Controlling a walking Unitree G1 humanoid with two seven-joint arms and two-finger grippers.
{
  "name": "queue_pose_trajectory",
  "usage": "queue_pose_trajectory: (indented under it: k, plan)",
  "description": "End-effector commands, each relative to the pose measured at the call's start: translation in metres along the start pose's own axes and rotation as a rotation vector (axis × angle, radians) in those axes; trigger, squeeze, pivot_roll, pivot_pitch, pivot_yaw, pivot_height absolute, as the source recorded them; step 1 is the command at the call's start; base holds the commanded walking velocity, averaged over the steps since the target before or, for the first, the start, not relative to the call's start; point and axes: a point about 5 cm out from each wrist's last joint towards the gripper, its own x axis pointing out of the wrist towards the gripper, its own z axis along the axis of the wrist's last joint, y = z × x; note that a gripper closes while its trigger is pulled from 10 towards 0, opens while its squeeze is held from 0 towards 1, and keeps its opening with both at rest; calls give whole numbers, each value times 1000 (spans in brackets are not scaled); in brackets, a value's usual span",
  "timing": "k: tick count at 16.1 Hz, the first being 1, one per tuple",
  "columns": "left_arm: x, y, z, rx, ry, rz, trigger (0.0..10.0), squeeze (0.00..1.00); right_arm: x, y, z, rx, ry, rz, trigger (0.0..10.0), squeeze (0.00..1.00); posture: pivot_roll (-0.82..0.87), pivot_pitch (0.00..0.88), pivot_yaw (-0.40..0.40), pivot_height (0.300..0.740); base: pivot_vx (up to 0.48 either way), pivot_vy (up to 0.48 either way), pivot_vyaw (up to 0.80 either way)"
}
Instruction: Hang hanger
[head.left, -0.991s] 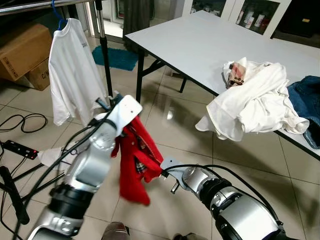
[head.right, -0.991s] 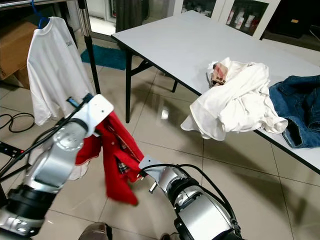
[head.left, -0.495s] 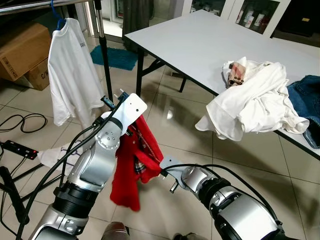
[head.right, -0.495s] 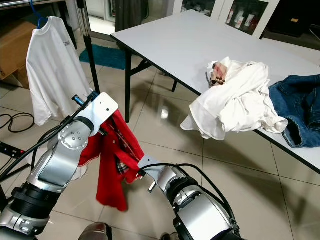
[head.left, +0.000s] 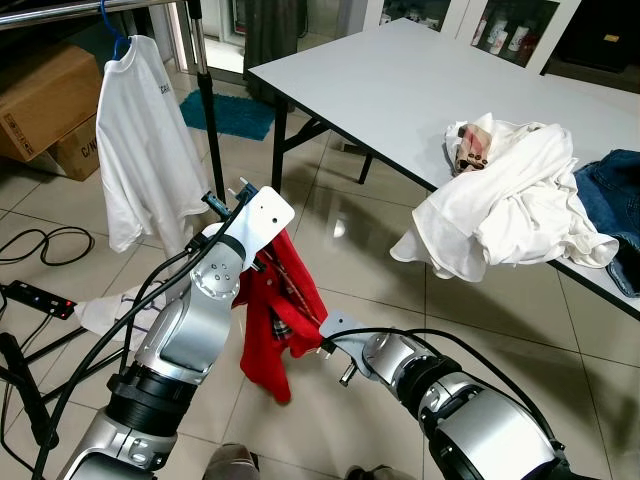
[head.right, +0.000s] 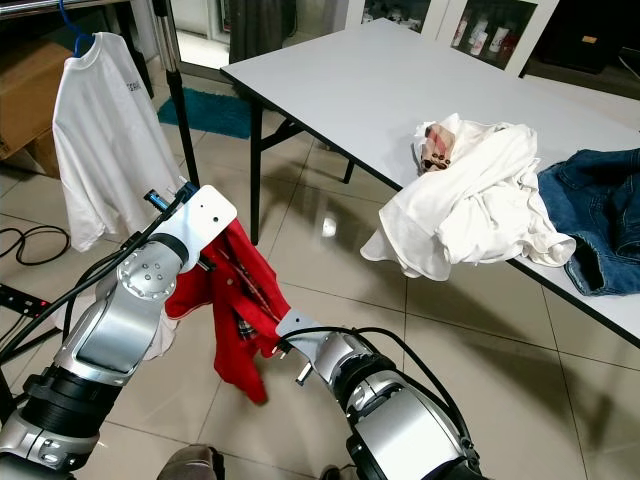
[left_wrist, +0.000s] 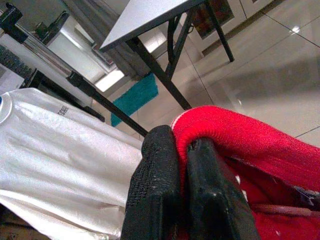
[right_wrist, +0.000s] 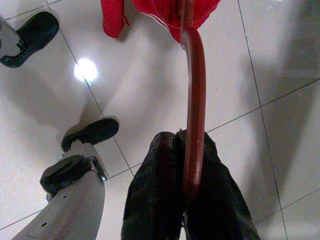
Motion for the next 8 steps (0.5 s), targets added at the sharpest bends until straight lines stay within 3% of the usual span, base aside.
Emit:
queue_pose_trajectory:
  k: [1,4,5,6,8]
  plan:
    - [-2,8,16,2,-63,31,10000,0,-1,-3,2,-2,2,-16,10000,0,195,61,-79,740,0,0,0]
    - [-2,8,16,2,-63,31,10000,0,-1,-3,2,-2,2,-16,10000,0,195,61,-79,740,0,0,0]
    - [-1,5,20,-1,-68,26,10000,0,-4,0,14,-40,-24,-19,10000,0,210,58,-80,740,0,0,0]
    - [4,-8,26,-44,-65,-30,10000,0,-6,6,33,-136,-123,-91,10000,0,212,50,-71,740,0,0,0]
    - [5,-14,28,-76,-60,-55,10000,0,-6,8,37,-166,-159,-119,10000,0,212,50,-71,740,0,0,0]
